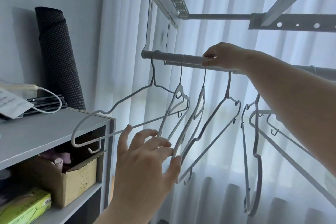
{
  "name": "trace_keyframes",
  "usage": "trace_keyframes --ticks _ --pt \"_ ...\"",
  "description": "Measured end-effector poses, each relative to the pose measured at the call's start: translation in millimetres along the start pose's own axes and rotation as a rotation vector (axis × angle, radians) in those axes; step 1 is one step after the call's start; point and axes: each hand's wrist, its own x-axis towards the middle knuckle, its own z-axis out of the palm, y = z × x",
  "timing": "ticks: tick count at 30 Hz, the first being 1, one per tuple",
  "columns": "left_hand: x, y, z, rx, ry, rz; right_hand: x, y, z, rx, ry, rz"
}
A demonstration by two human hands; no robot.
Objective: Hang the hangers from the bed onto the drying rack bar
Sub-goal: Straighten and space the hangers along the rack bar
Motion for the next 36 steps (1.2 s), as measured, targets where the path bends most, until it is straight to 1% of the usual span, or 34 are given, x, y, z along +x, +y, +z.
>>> trace_keyframes --ticks 9,17,25,36 --pt "-3 10 2 0.019 0.107 0.064 -4 -3 1 0.02 0.027 0.012" --pt "-5 22 9 0.032 0.119 0.108 -6 -4 2 0.022 0.046 0.014" --pt "-6 20 8 0.028 0.123 0.098 -8 -2 2 0.001 0.024 -0.009" --pt "-6 8 4 0.021 0.135 0.028 -2 7 5 0.023 0.014 -0.04"
